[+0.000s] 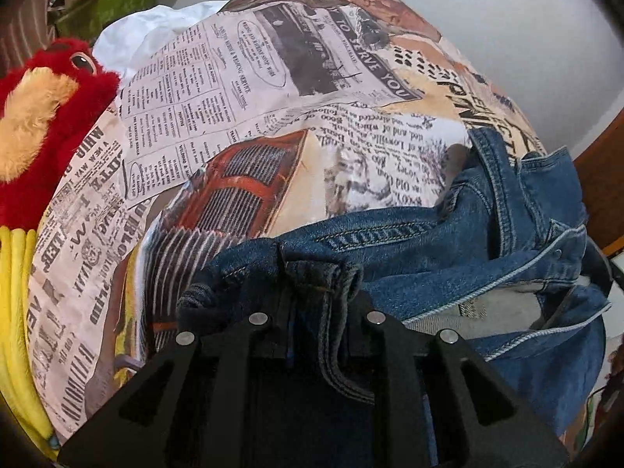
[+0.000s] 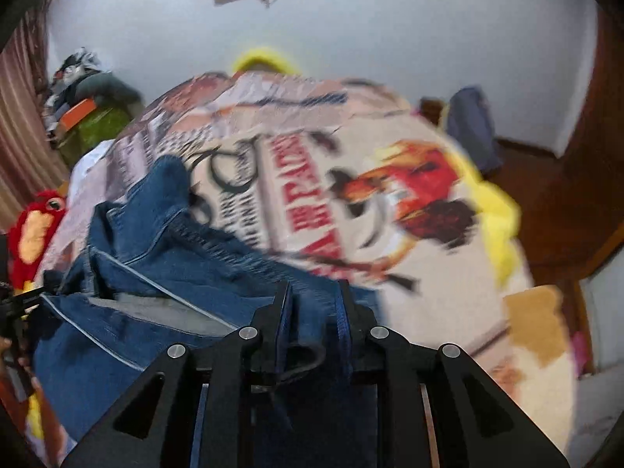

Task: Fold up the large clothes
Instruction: 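Lift the hem with both grippers and fold it up toward the collar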

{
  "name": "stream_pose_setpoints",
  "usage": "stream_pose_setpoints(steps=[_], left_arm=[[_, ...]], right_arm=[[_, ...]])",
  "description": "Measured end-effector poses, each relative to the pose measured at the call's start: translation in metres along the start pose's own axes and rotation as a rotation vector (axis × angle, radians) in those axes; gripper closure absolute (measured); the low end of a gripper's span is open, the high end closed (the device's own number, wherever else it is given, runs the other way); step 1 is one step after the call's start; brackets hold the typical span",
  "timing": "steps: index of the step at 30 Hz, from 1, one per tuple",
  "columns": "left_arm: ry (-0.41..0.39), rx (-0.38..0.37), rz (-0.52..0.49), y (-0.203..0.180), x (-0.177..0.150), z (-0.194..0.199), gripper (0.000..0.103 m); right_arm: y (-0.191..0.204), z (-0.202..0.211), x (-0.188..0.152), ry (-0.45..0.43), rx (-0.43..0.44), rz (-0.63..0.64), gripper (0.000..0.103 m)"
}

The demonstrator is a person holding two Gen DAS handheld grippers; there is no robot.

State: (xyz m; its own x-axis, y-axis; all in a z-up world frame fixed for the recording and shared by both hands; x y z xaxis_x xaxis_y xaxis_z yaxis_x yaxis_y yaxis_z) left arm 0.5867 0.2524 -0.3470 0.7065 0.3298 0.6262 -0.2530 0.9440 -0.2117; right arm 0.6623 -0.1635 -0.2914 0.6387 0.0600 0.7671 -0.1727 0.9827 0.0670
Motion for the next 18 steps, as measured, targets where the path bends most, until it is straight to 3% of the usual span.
stream_pose_setpoints(steps=[2,3,8,11,13,16,18], left_arm=[[0.004,0.016,0.001,0.000,0.001,0.002,0.083],[0.010,0.023,-0.003,-0.001,0.001,0.005,0.083],[0.021,0.030,0.010,-0.004,0.010,0.031,0.073],[-0.049,0.056,-0.027,-0.006,0.025,0.058,0.058],[-0.115,0.063,-0.042,-0.007,0.036,0.082,0.036],[-0.195,0.060,-0.074,-0.010,0.045,0.118,0.022],[-0.199,0.060,-0.119,-0.014,0.045,0.126,0.014]], right_arm=[[-0.016,0.011,0.003,-0.010,-0.116,0.033,0.086],[-0.021,0.015,0.003,-0.001,-0.127,0.048,0.086],[-0.026,0.046,0.000,0.024,-0.029,0.032,0.086],[-0.014,0.066,0.001,0.011,0.032,0.017,0.086],[-0.002,0.077,0.002,-0.001,0.070,0.000,0.086],[0.017,0.088,0.003,0.006,0.133,-0.029,0.086],[0.033,0.091,0.001,0.024,0.175,-0.037,0.086]])
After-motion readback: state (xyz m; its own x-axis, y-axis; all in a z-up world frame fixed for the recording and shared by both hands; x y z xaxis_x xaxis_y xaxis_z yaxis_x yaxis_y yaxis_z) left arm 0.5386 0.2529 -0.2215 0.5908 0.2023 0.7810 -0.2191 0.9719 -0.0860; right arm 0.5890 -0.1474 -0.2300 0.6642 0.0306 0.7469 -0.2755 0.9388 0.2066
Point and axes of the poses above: each gripper's, at about its wrist camera, not at the fingertips, and z roughly against the way its jaws point, y to its left, x to its top, the point moved 7 cm from there along -z, roughly the way its jaws point, and after that the axes turned 12 degrees about -y, right-handed, at the moved point
